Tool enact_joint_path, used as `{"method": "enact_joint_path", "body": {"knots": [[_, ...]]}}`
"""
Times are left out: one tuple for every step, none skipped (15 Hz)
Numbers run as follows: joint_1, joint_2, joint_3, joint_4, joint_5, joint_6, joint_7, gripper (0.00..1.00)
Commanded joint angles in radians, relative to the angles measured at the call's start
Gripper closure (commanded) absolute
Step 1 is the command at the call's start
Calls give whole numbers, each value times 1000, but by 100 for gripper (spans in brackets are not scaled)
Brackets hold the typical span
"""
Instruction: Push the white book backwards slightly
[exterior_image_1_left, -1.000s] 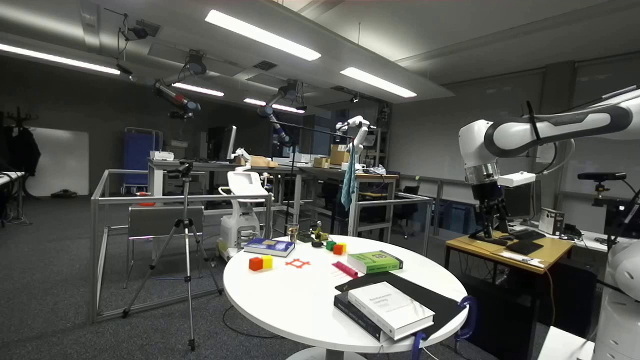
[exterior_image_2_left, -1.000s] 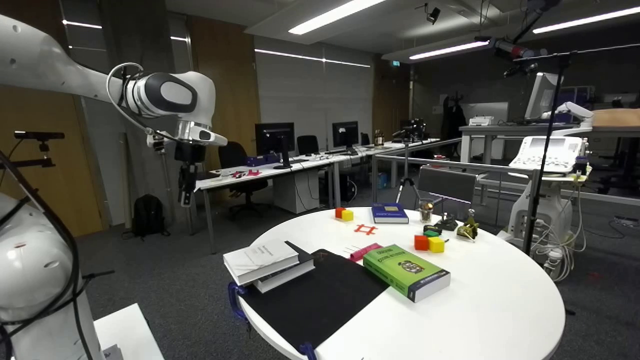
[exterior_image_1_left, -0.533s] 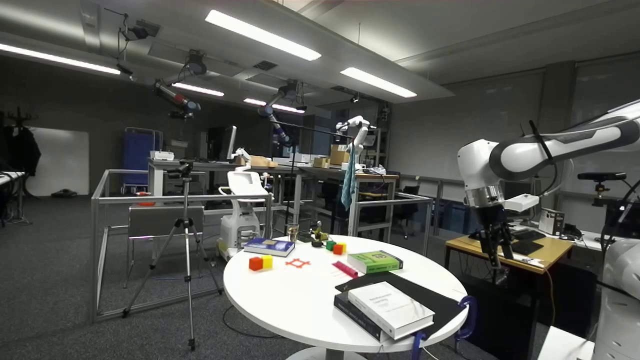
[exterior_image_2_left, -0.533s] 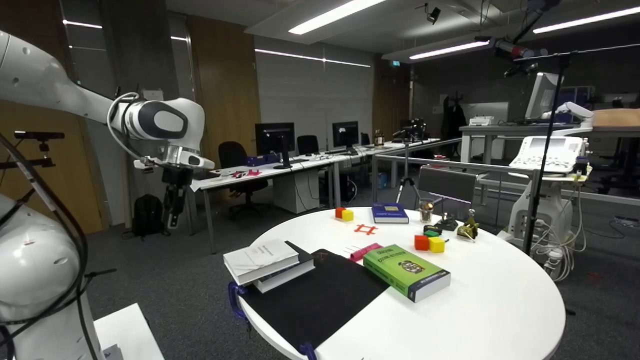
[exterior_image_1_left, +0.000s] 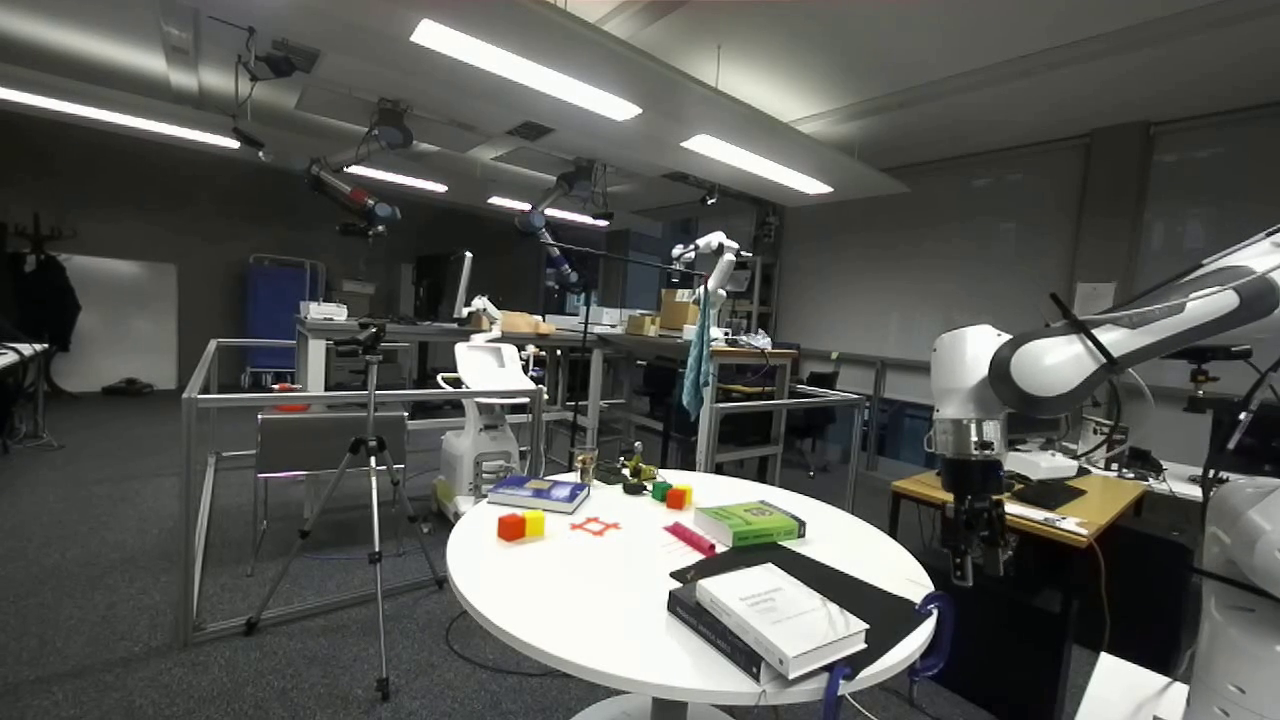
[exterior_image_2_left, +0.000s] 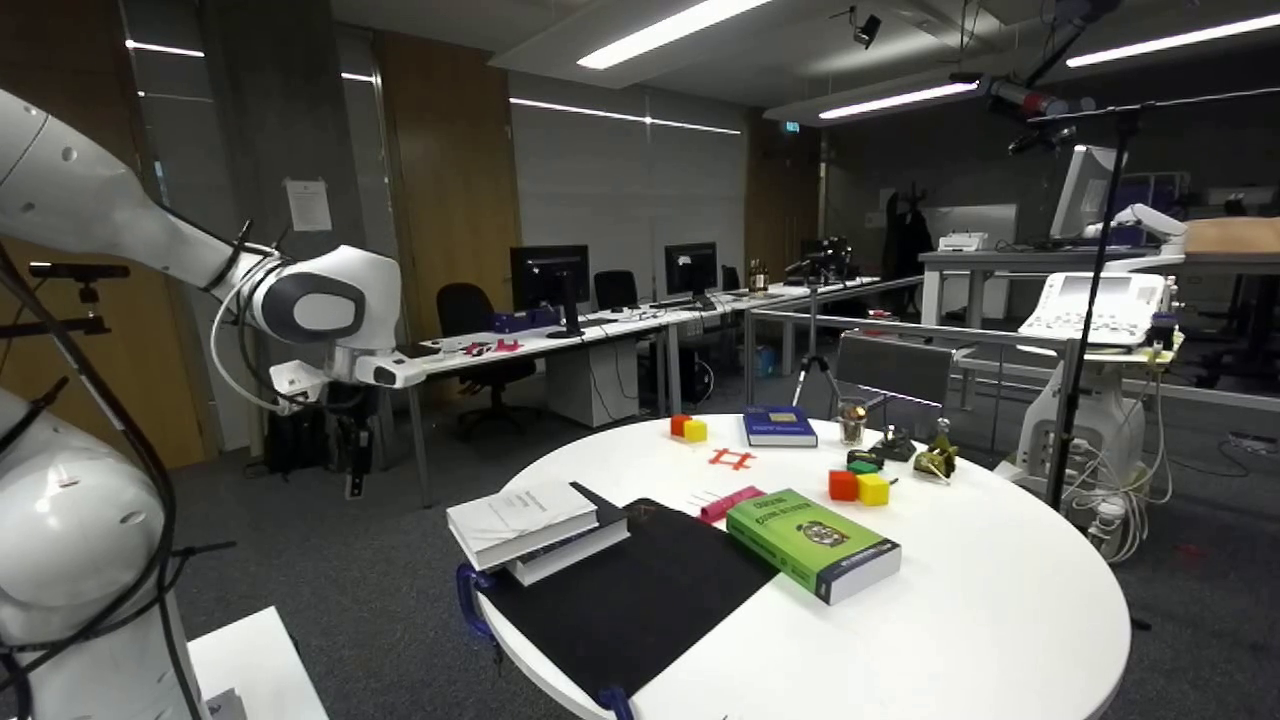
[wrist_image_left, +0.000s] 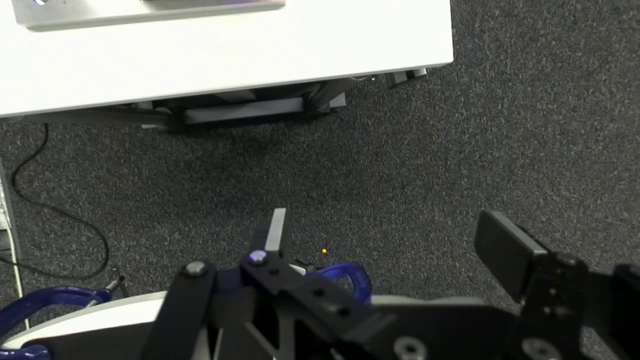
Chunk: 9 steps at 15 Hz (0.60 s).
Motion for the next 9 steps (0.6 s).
{"method": "enact_joint_path", "body": {"knots": [[32,62,10,1,21,121,-39,0],[42,78,13,1,17,147,-48,0],[52,98,16,2,15,175,-56,0],[58,120,22,2,12,206,-60,0],[66,143,28,3,8,231,-60,0],[73,165,29,3,8,252,-64,0],[77,188,34,3,5,277,-63,0],[82,208,37,3,3,298,-60,0],[85,232,41,3,1,325,-57,0]]}}
